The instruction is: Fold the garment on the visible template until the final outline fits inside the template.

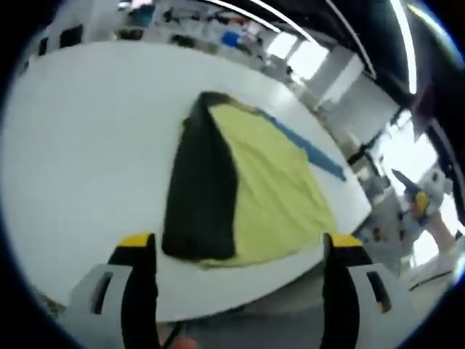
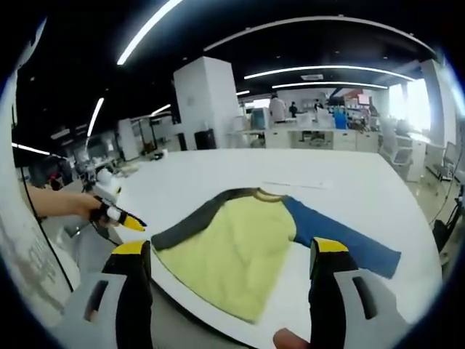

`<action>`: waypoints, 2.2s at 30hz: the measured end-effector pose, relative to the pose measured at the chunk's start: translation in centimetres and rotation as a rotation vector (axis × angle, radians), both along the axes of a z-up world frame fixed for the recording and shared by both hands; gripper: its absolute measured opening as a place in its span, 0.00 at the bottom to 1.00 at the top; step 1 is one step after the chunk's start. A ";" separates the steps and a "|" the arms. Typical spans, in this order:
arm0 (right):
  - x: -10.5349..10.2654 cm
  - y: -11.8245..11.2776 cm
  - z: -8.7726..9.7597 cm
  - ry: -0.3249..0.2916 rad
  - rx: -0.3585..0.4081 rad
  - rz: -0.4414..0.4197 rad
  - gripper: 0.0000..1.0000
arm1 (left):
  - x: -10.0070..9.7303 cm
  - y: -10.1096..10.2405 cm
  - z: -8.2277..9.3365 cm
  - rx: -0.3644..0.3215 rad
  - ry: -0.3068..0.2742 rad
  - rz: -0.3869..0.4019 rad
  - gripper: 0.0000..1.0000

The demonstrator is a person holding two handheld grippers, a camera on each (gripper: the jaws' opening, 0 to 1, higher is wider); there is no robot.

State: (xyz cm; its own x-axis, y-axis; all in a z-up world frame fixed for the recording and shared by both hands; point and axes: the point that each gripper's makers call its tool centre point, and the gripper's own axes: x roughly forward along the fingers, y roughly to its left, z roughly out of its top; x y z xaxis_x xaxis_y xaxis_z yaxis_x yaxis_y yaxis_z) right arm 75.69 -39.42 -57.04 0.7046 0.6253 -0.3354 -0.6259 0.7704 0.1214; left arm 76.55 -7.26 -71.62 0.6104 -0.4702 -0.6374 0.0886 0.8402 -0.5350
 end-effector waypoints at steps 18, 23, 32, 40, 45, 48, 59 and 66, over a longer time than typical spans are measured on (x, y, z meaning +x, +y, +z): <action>0.6 -1.1 -0.2 0.003 0.001 -0.027 0.87 | 1.4 1.9 -3.8 -0.159 0.160 0.309 0.45; 0.7 -0.9 -0.2 0.003 -0.007 -0.019 0.87 | 0.8 0.4 -4.4 -0.131 0.176 0.282 0.24; 0.5 -1.9 -0.3 -0.002 -0.024 -0.041 0.85 | 0.3 2.2 -5.4 -0.081 0.187 0.340 0.04; 0.2 -1.8 -0.6 0.003 -0.034 -0.041 0.85 | 0.8 2.4 -3.6 -0.045 0.099 0.334 0.00; 0.2 -1.5 -0.7 0.004 -0.033 -0.035 0.85 | 1.3 3.0 -2.0 -0.011 0.060 0.304 0.00; 0.2 -1.5 -0.6 0.001 -0.028 -0.035 0.85 | 1.5 3.0 -0.8 -0.023 0.041 0.301 0.00; 0.2 -1.5 -0.7 0.002 -0.026 -0.039 0.85 | 1.5 2.1 1.0 0.034 -0.024 0.248 0.01; 0.0 -1.6 -0.9 0.007 -0.023 -0.039 0.85 | 1.9 2.7 1.7 0.018 -0.083 0.308 0.01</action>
State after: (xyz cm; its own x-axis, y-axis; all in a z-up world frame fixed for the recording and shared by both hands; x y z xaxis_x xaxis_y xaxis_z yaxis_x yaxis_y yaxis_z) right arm 75.74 -40.99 -57.98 0.7262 0.5894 -0.3539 -0.5944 0.7970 0.1077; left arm 78.44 -4.59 -69.94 0.7728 -0.2448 -0.5856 -0.1282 0.8434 -0.5217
